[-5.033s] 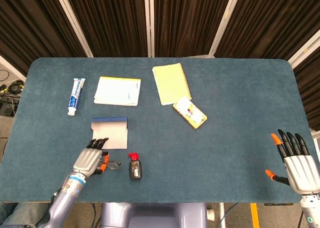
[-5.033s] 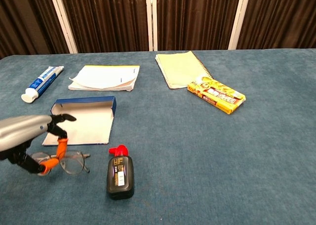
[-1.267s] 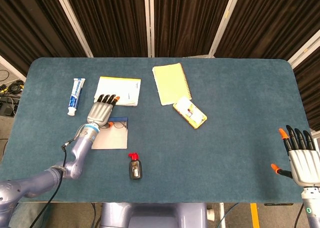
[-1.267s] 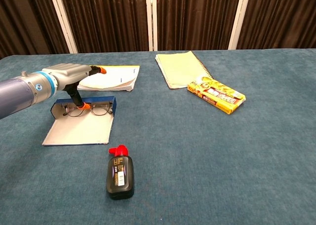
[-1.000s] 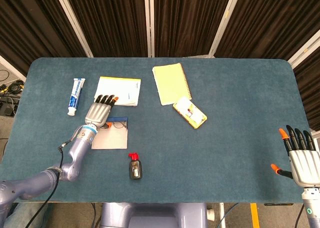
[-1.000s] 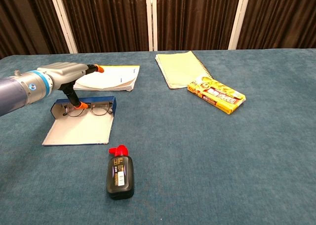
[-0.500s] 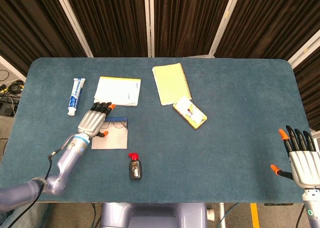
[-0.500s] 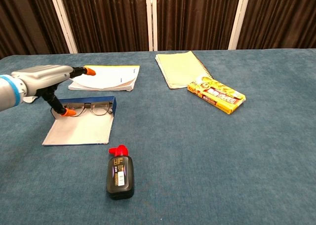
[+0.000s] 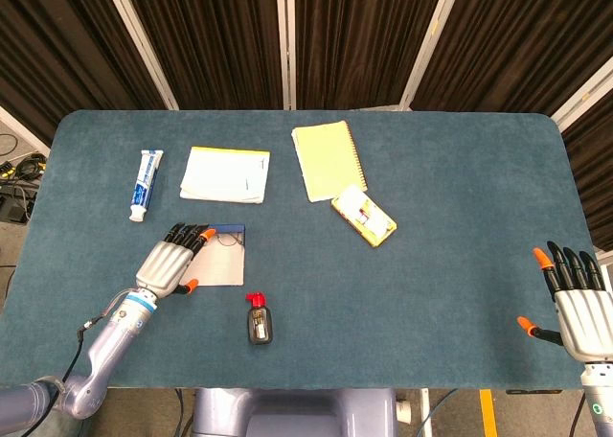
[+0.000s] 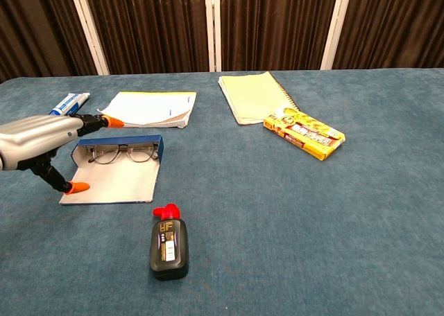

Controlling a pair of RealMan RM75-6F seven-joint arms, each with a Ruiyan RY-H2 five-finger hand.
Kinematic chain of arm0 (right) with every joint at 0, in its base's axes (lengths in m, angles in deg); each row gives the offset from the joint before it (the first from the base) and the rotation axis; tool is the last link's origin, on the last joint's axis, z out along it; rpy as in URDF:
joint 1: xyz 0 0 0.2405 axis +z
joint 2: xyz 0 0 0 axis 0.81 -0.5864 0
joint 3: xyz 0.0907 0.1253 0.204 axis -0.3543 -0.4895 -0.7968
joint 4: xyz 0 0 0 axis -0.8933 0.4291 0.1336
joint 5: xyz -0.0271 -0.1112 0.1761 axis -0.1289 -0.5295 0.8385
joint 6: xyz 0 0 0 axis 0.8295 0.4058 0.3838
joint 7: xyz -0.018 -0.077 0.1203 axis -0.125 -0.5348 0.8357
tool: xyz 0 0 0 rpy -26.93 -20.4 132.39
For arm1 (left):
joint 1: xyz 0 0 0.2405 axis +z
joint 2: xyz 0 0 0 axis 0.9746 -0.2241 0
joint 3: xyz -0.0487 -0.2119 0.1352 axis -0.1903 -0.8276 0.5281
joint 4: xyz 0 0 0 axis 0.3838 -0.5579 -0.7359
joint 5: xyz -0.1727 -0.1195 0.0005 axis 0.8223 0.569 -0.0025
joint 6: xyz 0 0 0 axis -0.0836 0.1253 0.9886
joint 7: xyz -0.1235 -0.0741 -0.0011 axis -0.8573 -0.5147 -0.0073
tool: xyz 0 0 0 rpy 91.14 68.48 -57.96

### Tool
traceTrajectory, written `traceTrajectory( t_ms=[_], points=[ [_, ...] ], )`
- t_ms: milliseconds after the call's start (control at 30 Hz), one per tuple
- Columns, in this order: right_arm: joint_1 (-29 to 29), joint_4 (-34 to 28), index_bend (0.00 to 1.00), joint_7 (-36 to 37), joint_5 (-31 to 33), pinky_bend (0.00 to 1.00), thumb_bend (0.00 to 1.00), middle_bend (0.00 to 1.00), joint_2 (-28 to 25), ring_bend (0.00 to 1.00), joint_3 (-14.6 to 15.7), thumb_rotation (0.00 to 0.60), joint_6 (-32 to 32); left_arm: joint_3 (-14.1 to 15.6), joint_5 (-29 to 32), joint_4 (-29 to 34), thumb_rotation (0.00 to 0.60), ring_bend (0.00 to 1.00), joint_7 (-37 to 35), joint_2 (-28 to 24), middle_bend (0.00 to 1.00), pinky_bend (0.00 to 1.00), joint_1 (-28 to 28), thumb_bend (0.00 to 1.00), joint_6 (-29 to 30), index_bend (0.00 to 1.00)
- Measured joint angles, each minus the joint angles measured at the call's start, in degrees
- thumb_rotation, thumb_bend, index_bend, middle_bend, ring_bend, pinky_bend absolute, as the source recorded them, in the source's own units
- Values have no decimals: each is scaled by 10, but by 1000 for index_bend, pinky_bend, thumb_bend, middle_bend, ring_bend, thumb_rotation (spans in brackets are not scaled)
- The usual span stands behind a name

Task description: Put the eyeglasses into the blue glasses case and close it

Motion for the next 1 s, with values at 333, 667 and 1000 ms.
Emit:
traceTrajectory(
  t_ms=[333,667,1000],
  points=[
    [0,2,0,3,2,0,0,0,-1,0,-1,600,1,3,-9,-21,600,0,-3,26,0,0,5,299,-11,0],
    [0,1,0,4,1,0,0,0,-2,0,-1,600,0,2,-16,-51,600,0,-6,53,0,0,9,298,-15,0],
    [-1,2,0,8,1,0,0,0,-3,0,-1,600,-1,-2,-22,-81,600,0,-5,76,0,0,11,298,-16,0]
  ],
)
